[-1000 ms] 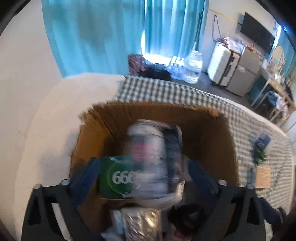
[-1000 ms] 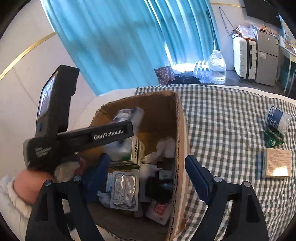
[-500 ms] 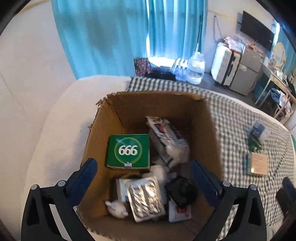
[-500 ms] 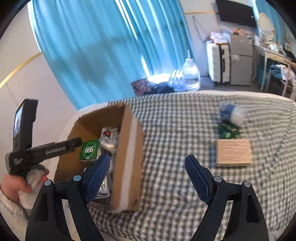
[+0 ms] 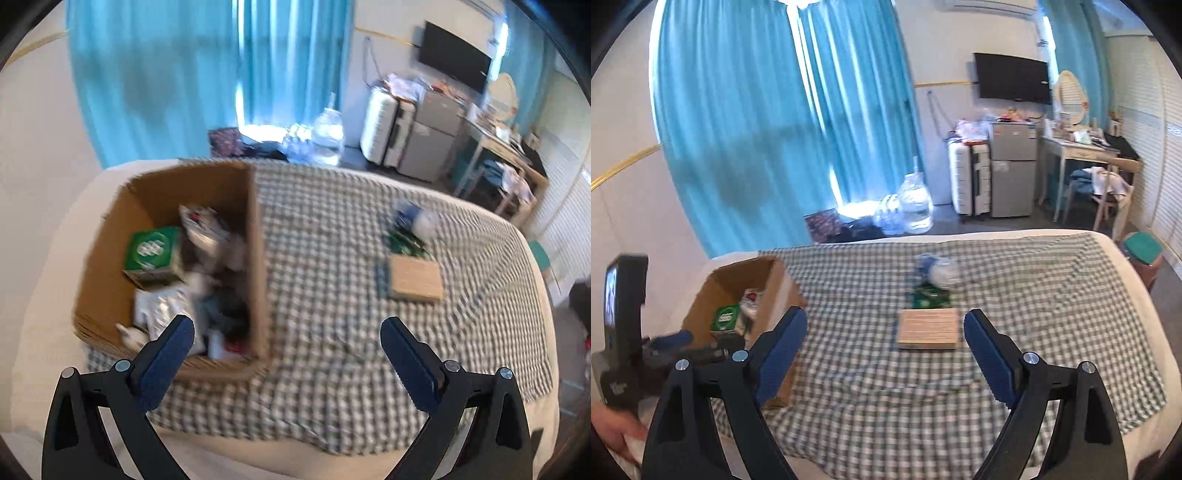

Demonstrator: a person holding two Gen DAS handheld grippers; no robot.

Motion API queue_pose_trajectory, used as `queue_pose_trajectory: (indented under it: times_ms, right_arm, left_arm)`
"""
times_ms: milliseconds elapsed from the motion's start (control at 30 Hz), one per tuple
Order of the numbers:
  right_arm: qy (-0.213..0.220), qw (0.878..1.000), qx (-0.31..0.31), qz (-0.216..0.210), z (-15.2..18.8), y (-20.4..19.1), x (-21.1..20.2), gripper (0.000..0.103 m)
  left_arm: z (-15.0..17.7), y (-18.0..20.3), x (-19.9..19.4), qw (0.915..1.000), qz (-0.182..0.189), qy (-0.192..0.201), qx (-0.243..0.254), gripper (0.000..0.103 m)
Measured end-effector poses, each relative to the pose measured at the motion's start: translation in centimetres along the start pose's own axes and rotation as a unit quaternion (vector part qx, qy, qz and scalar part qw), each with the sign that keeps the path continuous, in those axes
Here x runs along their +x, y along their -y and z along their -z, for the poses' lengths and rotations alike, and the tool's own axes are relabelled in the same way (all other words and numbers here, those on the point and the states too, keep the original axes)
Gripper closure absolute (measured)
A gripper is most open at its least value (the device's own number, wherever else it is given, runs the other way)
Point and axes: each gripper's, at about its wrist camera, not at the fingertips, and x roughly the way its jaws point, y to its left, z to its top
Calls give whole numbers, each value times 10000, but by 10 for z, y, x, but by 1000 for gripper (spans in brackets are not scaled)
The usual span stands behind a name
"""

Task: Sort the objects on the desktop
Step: 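Move both tools back over the remaining items on the bed, then grasp the tan medicine box with the left tool while the right tool grasps the clear jar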

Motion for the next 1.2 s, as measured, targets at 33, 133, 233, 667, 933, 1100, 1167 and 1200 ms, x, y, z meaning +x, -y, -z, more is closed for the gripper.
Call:
queue_pose_trajectory:
  times_ms: [33,133,233,667,933,1100,1167,1200]
  right_arm:
    - [9,10000,39,27,-1,9,-3,16]
    - [14,9996,242,142,1,38,-10,16]
    - [12,9983,475,344,6,69,-12,16]
    - [-791,9865,1380,399,47,157,38,16]
    - [-1410,9743,1725,339,69,191,104,16]
    - [-1838,9658,1768,461,83,205,135,16]
    - [-1968,9637,1718,548,87,208,145,16]
    - [-2011,9626,1720,573,89,209,150,16]
  left_arm:
    - [5,9,2,10000,32,-68,48,0]
    - [16,31,8,9997,111,-196,113,0]
    - [26,56,17,9989,89,-304,331,0]
    - [23,150,89,9769,547,-217,2054,0]
    - [0,200,178,9359,941,-263,3384,0]
    - [-5,225,231,8937,1100,-400,4331,0]
    - [-5,233,247,8728,1212,-358,4715,0]
    - [-5,235,253,8653,1279,-366,4832,0]
